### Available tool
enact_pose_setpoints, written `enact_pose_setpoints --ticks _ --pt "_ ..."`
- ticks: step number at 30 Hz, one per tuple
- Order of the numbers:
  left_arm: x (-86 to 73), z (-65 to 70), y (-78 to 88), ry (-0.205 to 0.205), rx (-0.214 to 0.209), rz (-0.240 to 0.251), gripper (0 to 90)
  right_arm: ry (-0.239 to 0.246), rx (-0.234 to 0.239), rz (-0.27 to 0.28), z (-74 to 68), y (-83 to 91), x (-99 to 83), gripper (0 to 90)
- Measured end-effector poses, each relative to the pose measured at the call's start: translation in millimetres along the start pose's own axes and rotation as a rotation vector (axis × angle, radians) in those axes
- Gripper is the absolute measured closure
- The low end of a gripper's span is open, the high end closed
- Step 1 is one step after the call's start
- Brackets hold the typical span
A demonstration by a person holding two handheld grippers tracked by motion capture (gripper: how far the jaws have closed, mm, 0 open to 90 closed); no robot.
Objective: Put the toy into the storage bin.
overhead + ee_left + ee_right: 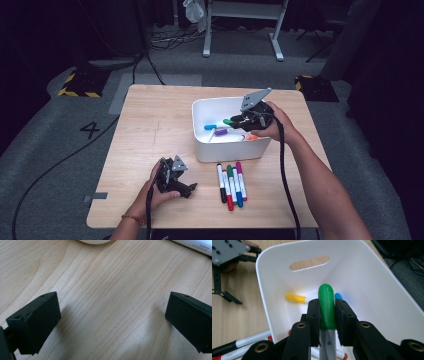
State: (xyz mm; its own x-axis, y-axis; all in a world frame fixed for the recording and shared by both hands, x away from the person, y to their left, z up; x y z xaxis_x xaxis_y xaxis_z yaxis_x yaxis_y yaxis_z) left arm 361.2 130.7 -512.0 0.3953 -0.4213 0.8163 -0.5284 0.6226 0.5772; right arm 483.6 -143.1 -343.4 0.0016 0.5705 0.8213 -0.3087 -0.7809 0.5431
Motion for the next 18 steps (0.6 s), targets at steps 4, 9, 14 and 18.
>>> enact_pose_setpoints --ticks 4,9,14,18 --pt "0.0 0.0 0.0 0.000 0.000 0.000 0.1 0.014 0.043 -0.053 -3.4 -9.5 -6.1 75.3" --pt "0.0 0.0 0.0 0.000 0.000 0.000 0.1 -0.002 0.057 -0.100 -2.4 -15.6 -12.0 75.1" --pt "0.0 0.0 0.0 0.000 0.000 0.000 0.1 -0.004 0.096 -0.135 -3.2 -17.9 -15.4 73.1" --pt "0.0 0.0 0.0 0.000 0.000 0.000 0.1 -0.012 0.118 -0.135 -4.8 -19.9 -17.8 71.3"
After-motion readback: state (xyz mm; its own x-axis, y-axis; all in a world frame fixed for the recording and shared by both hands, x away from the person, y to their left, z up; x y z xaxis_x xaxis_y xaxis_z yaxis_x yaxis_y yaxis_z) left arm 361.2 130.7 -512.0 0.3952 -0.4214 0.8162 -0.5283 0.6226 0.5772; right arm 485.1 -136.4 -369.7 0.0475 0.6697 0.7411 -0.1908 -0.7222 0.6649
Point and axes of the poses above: each handheld gripper's, and its own axes: y roughly backward along the jaws, x roughly out of its top, z roughly to its right, the point moved 1 cm from there along -y, roughly forward along the jaws, and after that the axes turned 14 degrees about z, right-handed, at the moved point
